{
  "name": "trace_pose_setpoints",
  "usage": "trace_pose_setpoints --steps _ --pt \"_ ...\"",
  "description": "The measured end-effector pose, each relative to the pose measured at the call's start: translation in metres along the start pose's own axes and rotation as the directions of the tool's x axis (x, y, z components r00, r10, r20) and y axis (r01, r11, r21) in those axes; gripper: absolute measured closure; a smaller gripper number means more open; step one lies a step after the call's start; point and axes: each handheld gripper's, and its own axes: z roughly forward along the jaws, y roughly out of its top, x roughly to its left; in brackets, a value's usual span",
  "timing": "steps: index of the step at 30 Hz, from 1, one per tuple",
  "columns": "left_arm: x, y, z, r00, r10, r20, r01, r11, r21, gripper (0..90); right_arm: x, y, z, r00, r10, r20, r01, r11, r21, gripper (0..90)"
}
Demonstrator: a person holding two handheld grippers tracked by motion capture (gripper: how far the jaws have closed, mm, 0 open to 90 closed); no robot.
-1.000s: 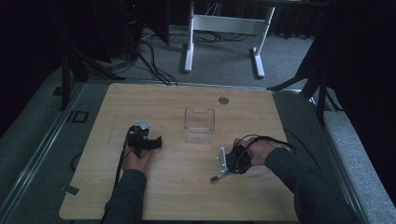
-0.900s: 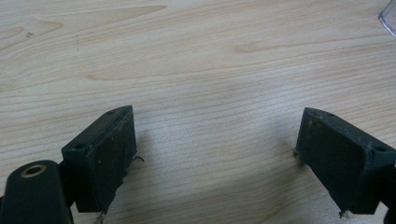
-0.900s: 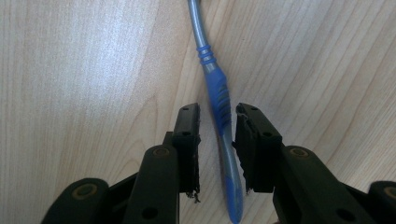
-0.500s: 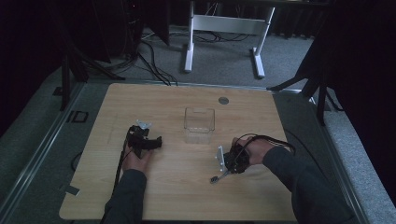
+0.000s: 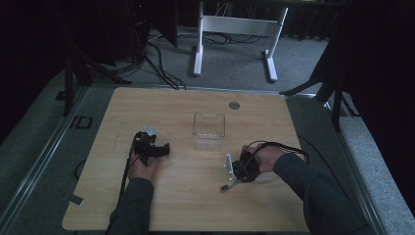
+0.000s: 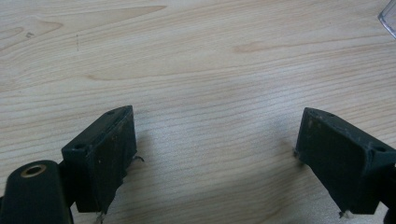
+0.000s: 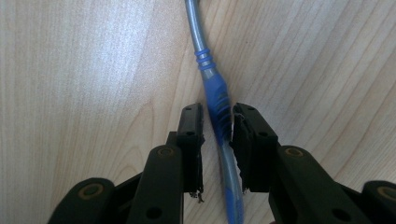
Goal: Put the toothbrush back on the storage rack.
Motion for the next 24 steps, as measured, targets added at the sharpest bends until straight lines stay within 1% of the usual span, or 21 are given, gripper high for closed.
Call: trace_pose_setpoints --steps 5,20,24 --pt "0.0 0.0 0.0 1.0 0.001 0.0 -0.001 1.0 0.0 12.4 -0.0017 0.0014 0.0011 1.0 0.0 0.003 0.0 1.0 -0.006 72.8" --pt "0.0 0.0 -0.0001 1.0 0.0 0.0 0.0 1.0 0.001 12.4 -0.0026 0.0056 0.0061 1.0 -0.004 -0.004 0.004 1.0 0.005 73.2" --pt "0.0 0.0 0.0 1.0 0.0 0.0 0.0 1.0 0.0 12.4 -0.0031 0.0071 0.0072 1.0 0.001 -0.007 0.0 1.0 0.006 72.8"
